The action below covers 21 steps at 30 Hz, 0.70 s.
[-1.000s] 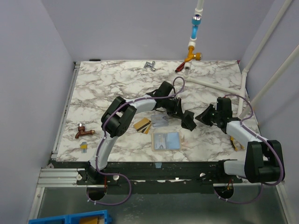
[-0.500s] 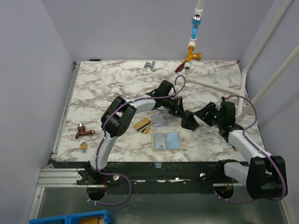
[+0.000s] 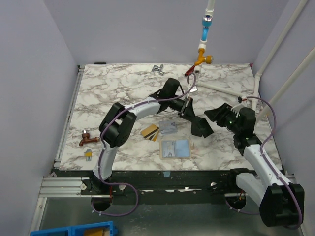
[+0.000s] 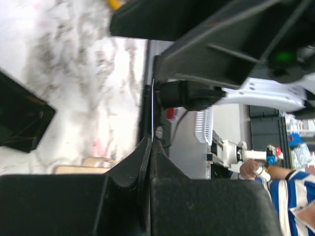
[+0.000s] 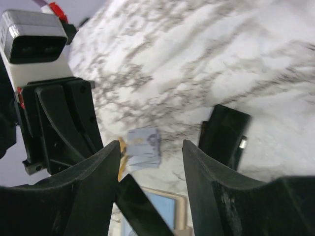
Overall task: Put the credit cards into the card holder
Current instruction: Pick up the credit card from the center of the board.
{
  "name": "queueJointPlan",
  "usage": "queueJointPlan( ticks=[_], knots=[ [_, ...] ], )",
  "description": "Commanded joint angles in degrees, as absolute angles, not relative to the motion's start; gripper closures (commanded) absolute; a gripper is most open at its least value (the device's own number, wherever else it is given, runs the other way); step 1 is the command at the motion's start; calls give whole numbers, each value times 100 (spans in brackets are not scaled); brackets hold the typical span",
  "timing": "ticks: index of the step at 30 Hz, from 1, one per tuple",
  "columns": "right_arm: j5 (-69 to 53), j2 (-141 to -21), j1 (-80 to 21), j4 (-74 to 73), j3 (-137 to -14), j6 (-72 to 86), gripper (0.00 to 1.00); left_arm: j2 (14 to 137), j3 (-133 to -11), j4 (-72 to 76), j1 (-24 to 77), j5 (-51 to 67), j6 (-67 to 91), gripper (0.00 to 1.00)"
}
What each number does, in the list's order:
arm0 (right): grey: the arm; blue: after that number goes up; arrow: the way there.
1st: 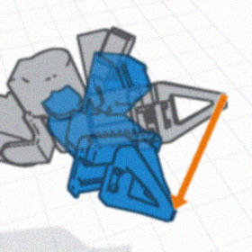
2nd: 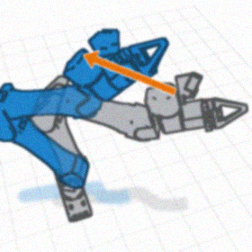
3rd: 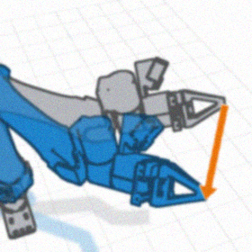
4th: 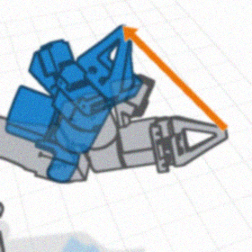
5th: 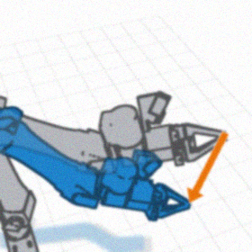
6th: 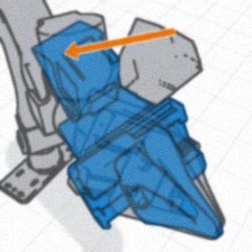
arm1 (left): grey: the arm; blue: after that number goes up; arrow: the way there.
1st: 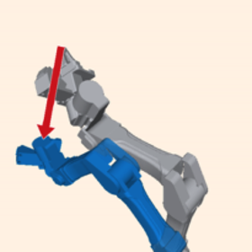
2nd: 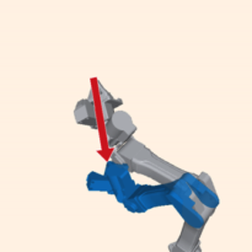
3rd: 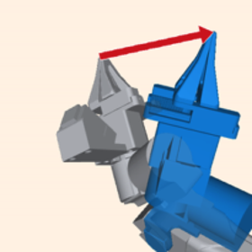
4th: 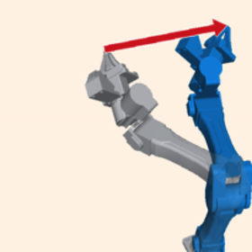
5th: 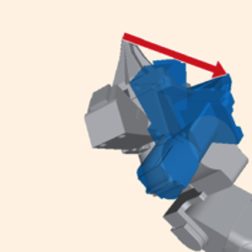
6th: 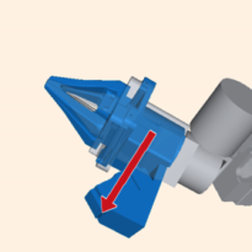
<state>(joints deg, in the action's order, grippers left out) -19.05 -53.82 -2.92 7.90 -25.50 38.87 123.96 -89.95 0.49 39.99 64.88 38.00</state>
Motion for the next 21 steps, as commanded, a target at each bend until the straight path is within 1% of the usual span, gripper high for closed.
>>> queueJointPlan(
  ticks=[1,3,6,10,12,16,18,21],
  knots=[
    [-3184,-5179,-280,1678,-2543,4121,44,11615,-8759,927,3874,7666,4091,100],
    [-3962,-5242,-281,2307,-2469,4530,46,11425,-8661,1009,3793,7864,4114,100],
    [-4847,-5494,-281,3438,-2347,5213,46,11021,-8432,897,3599,7916,3867,100],
    [-5433,-5823,-280,4810,-2268,6307,47,10634,-8545,-875,3404,7696,2487,100],
    [-5469,-5864,-281,5017,-2298,6532,47,10522,-8629,-1648,3373,7569,1826,100],
    [-5610,-5777,-282,5246,-2388,6787,46,10299,-8579,-2516,3348,7316,1072,100],
    [-5711,-5809,-277,5737,-2358,7138,45,10154,-8515,-2764,3334,7241,860,100],
    [-6034,-5957,-278,5808,-2524,7180,45,9905,-8469,-2980,3313,7161,678,100]
  ],
)
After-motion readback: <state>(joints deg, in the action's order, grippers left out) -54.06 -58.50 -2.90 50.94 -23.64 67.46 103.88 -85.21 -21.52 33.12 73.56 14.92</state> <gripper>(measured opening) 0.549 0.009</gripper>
